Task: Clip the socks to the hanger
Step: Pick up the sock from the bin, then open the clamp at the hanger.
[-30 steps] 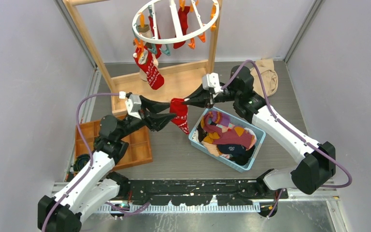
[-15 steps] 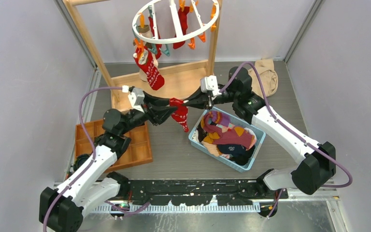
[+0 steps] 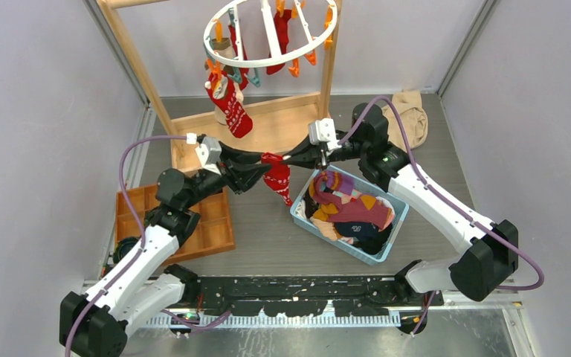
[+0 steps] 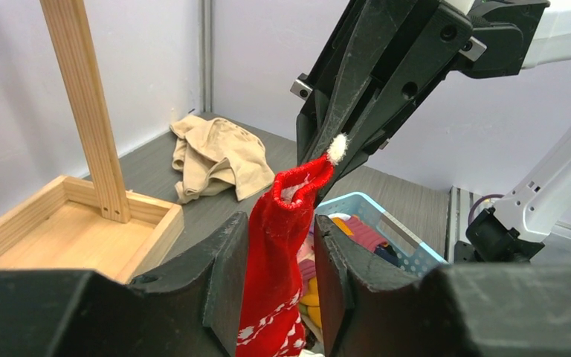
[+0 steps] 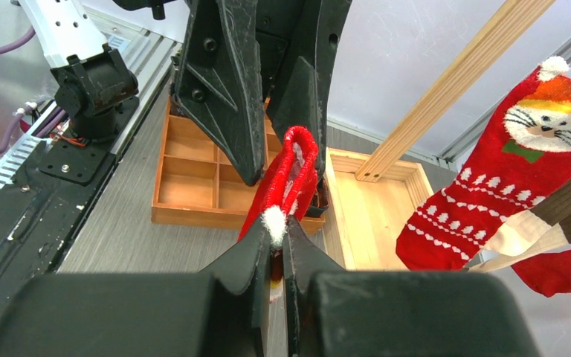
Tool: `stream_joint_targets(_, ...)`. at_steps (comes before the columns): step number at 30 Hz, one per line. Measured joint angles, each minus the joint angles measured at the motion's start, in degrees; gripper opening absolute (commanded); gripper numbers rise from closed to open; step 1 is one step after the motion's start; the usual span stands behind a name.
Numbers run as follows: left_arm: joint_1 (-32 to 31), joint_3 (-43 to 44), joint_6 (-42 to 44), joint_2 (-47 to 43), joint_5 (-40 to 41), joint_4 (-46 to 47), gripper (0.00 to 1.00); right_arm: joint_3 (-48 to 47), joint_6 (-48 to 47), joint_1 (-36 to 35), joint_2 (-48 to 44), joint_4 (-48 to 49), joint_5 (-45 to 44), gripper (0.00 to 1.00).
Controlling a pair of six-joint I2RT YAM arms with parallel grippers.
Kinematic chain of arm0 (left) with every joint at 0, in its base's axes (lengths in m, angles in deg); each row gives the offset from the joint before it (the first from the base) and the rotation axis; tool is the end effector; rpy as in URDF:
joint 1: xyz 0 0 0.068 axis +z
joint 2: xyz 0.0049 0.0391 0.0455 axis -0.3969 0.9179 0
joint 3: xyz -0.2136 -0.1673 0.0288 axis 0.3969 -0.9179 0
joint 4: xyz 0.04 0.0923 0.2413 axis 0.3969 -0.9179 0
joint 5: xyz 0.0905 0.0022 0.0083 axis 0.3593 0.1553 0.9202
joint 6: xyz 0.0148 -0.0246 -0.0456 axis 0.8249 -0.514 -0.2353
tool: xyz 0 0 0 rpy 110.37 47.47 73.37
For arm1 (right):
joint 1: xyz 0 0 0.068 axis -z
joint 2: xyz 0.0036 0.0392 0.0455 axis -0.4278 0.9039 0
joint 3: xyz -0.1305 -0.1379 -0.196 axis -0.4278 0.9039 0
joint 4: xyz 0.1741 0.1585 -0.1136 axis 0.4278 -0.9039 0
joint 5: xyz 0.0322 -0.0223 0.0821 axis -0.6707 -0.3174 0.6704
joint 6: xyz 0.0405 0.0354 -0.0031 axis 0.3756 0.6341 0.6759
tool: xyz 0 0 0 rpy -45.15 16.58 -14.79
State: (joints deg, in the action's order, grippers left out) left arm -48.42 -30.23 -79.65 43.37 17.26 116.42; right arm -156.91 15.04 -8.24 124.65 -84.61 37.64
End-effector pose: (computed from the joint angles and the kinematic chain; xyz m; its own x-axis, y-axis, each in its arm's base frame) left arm 0.1706 -0.1026 0.3473 -0.0027 -0.3076 -0.9515 0.8960 0.4218 -0.1389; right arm 0.2334 0.1925 0.3876 0.4035 0.0063 -0.9150 -0.9097 -0.1045 -0.4019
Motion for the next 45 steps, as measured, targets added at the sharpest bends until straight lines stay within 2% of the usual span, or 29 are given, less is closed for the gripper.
stream_joint_targets(5,0.0,0.0,-0.4,1.3,-1.0,0.4,0.30,0.0,-0.1,-0.1,0.0,-0.3,0.0,0.01)
stream_joint_targets(10,0.0,0.0,-0.8,2.4,-2.0,1.2,0.02,0.0,-0.3,-0.2,0.0,-0.5,0.0,0.01)
stream_joint_targets(14,0.0,0.0,-0.9,2.9,-2.8,1.7,0.00,0.0,-0.3,-0.3,0.0,-0.7,-0.1,0.04)
stream_joint_targets(15,0.0,0.0,-0.9,2.9,-2.8,1.8,0.00,0.0,-0.3,-0.3,0.0,-0.7,-0.2,0.10)
stream_joint_targets(18,0.0,-0.1,-0.8,2.8,-2.5,2.4,0.00,0.0,-0.3,-0.4,0.0,-0.7,-0.5,0.41)
stream_joint_targets(20,0.0,-0.9,-0.8,2.1,-1.4,3.2,0.00,0.0,0.9,-0.5,0.0,-0.3,-1.2,0.56)
stream_joint_targets(24,0.0,-3.5,-0.8,-0.6,1.6,5.1,0.00,0.5,5.3,-0.1,0.0,4.8,-3.3,0.68)
stream_joint_targets(29,0.1,-7.4,-0.3,-3.6,7.8,7.7,0.00,0.5,12.7,0.4,0.0,13.7,-6.0,0.70)
stream_joint_targets(36,0.4,-8.7,2.5,-4.3,14.4,8.4,0.00,-5.8,21.6,0.3,5.2,22.7,-9.0,0.63)
stream_joint_targets(41,0.4,-9.0,4.8,-6.0,17.0,7.6,0.00,-12.8,23.6,-1.2,11.2,25.2,-14.1,0.53)
stream_joint_targets(45,0.4,-9.9,6.5,-8.0,18.9,6.7,0.00,-15.8,23.2,-4.0,15.2,25.7,-19.3,0.52)
